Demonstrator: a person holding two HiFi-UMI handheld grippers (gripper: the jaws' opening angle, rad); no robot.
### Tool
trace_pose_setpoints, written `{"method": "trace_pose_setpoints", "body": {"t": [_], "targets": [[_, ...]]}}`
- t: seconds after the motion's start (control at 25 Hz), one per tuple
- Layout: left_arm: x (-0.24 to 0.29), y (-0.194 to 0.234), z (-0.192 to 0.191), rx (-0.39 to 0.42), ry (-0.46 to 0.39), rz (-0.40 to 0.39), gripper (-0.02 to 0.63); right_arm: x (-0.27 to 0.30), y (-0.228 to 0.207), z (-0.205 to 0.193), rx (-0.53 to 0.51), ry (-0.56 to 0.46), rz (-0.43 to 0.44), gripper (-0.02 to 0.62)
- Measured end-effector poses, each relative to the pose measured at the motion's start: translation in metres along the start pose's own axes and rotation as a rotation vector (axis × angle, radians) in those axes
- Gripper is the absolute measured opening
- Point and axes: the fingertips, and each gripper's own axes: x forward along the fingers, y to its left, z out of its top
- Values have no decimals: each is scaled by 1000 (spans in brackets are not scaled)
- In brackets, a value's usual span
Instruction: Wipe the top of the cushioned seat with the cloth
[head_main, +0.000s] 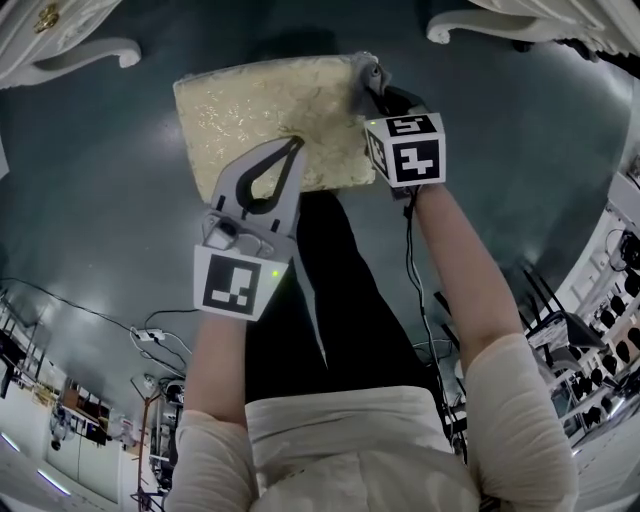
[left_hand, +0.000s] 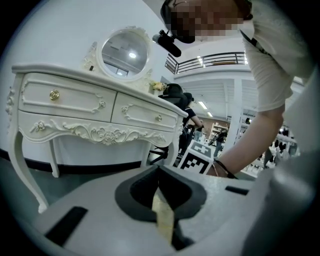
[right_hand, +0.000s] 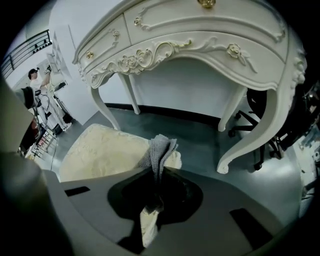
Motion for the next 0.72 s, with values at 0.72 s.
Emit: {"method": "trace_pose_setpoints", "body": {"t": [0.72], "targets": [[-91, 30, 8, 43, -35, 31, 2, -27, 106, 23, -32, -51, -13, 28]]}}
